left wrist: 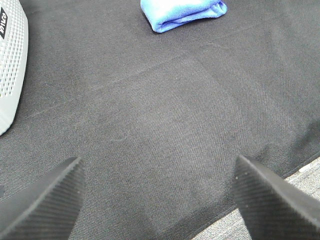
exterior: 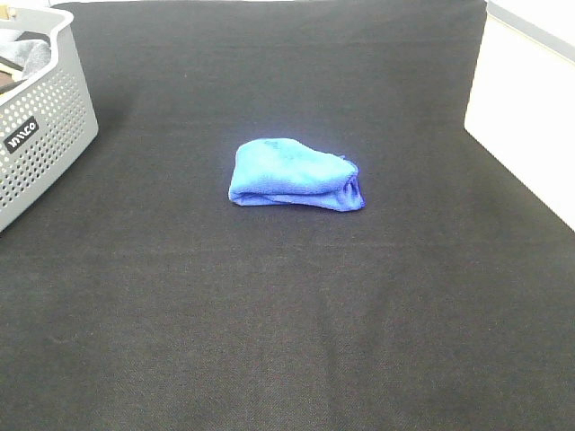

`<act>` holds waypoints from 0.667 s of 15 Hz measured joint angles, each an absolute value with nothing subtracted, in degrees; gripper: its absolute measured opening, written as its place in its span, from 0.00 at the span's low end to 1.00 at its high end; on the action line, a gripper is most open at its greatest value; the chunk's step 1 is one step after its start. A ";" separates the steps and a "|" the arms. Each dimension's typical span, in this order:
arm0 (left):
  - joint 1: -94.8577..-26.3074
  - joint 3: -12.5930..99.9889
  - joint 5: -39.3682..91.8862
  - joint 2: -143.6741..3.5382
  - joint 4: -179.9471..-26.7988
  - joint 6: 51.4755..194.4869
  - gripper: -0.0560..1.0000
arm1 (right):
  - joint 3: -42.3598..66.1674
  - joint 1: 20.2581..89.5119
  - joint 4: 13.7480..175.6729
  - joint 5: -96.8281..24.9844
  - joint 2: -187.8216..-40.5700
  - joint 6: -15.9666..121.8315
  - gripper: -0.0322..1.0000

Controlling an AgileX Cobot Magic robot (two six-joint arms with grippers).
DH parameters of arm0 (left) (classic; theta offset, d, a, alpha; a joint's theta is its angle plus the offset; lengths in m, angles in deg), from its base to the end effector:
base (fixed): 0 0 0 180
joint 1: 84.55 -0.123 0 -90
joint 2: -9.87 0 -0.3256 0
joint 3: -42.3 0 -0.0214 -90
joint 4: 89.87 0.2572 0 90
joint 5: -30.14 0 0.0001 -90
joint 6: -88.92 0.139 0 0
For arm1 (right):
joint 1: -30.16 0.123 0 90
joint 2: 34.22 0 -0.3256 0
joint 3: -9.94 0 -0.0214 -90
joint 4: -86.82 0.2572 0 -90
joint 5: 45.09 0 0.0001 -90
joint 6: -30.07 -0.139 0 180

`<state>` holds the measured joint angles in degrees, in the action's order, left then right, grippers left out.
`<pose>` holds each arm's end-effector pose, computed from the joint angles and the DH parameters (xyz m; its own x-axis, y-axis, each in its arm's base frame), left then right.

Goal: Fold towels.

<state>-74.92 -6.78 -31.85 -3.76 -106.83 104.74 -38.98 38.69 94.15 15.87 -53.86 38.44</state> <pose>0.0079 -0.0377 0.2622 -0.4914 0.2142 -0.8442 0.4426 0.8962 -0.0302 0.0291 0.0200 0.2588 -0.6050 -0.1748 -0.7768 -0.2843 0.9587 0.0057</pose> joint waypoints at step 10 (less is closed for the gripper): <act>-87.24 -6.84 -31.68 3.23 -106.89 104.79 0.79 | -38.98 31.59 94.26 15.93 -51.06 38.44 0.83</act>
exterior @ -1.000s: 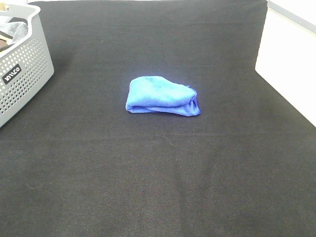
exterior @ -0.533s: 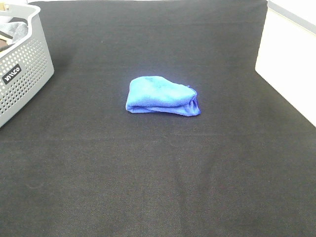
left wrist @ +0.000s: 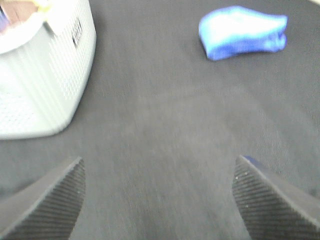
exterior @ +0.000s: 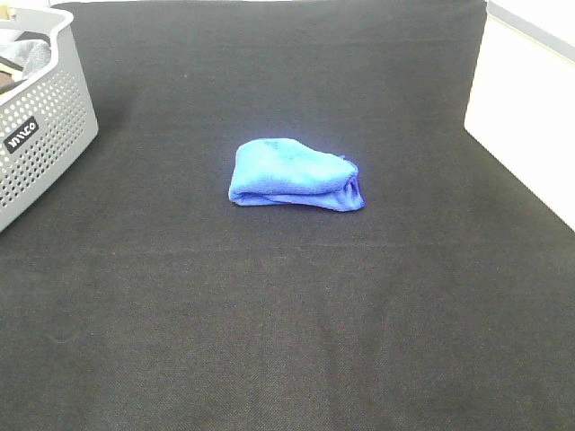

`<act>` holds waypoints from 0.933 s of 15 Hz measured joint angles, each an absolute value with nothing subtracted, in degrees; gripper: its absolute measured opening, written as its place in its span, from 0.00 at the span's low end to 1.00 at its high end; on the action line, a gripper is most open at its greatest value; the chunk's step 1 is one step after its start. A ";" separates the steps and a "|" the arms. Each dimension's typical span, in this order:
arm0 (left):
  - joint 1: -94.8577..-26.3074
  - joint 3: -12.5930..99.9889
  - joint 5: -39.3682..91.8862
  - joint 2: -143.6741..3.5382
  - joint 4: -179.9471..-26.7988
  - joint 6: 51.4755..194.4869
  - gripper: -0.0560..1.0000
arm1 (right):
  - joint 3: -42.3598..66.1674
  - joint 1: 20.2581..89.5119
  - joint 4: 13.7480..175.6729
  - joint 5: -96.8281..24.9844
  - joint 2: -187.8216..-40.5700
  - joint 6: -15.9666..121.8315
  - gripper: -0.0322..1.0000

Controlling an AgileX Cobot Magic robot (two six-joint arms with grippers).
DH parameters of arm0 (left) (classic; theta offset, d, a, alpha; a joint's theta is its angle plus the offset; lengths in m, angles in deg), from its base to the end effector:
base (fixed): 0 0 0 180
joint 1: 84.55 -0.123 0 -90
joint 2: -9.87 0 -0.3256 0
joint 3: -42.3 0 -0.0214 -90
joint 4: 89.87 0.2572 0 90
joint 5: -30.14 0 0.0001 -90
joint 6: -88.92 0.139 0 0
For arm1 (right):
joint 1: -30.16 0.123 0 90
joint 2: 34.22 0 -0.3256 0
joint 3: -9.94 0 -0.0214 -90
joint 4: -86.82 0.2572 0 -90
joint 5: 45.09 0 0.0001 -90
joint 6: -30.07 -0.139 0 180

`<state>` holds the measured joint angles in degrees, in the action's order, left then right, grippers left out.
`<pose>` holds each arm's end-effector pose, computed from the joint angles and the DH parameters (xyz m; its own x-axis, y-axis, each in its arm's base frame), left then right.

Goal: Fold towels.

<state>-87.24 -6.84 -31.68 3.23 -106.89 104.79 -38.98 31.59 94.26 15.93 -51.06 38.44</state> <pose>-0.0010 -0.0360 0.2629 -0.4174 0.1091 -0.9022 0.2429 0.9700 0.0049 0.0245 0.0164 0.2601 -0.5840 -0.0969 -0.8059 -0.1647 0.9863 0.0008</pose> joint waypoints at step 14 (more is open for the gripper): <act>-87.24 -6.84 -31.68 3.29 -106.89 104.79 0.79 | -38.98 30.27 95.30 16.05 -40.80 38.44 0.83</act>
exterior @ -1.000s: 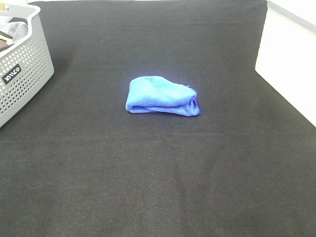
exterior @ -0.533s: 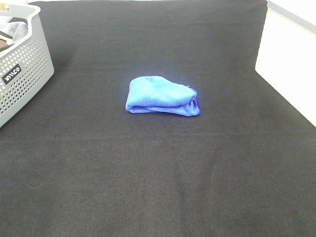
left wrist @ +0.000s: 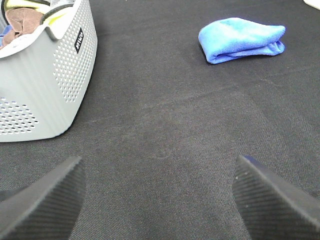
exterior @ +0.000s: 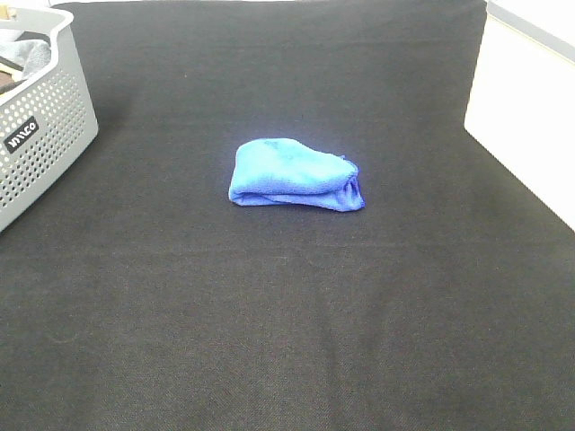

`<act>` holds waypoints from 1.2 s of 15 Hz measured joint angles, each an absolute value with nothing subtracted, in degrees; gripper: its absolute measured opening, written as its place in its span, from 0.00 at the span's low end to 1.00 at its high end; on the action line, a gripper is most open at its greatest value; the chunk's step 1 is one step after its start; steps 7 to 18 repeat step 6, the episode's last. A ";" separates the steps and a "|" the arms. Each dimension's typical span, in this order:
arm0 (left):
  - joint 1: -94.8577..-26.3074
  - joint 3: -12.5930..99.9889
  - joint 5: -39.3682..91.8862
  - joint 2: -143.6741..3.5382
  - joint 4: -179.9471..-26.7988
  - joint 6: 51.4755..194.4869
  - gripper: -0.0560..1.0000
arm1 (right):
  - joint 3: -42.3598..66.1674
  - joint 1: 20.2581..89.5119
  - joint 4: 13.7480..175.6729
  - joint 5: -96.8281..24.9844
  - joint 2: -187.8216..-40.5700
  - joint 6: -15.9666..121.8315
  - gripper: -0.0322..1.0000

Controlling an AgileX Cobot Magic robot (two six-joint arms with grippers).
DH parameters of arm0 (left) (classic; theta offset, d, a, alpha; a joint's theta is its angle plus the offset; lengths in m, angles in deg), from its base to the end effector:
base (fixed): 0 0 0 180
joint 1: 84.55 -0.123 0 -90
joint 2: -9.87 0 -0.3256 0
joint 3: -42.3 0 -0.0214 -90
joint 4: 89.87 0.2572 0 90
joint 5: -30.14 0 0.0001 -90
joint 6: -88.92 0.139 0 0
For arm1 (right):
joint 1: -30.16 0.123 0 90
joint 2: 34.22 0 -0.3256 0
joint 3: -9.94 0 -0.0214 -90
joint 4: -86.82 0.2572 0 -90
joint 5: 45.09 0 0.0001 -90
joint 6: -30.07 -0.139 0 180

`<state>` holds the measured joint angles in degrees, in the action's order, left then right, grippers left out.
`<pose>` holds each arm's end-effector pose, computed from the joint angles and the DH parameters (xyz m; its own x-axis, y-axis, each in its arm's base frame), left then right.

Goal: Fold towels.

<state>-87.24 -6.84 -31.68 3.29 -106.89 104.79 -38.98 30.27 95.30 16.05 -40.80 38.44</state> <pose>-0.0011 -0.0360 0.2629 -0.4164 0.1091 -0.9026 0.2429 0.9700 0.0052 -0.0002 0.0180 0.2623 -0.4343 -0.0744 -0.8977 -0.1502 0.9886 -0.0092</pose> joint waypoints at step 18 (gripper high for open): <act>-87.24 -6.84 -31.68 3.29 -106.89 104.79 0.79 | -38.98 30.27 95.30 16.05 -40.80 38.44 0.83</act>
